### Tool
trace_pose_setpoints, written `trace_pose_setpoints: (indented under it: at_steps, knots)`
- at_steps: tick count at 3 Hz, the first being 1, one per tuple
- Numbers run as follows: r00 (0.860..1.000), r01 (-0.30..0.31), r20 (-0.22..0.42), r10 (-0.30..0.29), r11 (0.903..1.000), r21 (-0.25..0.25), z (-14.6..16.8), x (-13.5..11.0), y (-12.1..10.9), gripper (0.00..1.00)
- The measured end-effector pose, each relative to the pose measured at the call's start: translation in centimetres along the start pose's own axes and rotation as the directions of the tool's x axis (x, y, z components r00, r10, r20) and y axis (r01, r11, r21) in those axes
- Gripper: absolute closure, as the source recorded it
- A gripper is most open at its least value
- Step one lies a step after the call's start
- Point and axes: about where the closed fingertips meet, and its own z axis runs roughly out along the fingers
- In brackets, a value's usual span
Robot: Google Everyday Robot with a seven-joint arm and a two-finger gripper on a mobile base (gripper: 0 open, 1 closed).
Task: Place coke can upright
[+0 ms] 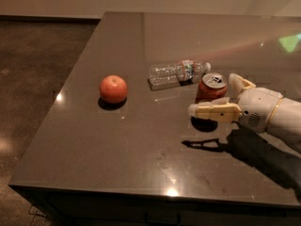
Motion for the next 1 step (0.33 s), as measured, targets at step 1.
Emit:
trace_pose_setpoints:
  at_steps: [1]
  knots:
    - [1.0,0.0,0.0,0.0,1.0,0.0,0.0,0.0,0.0,0.0]
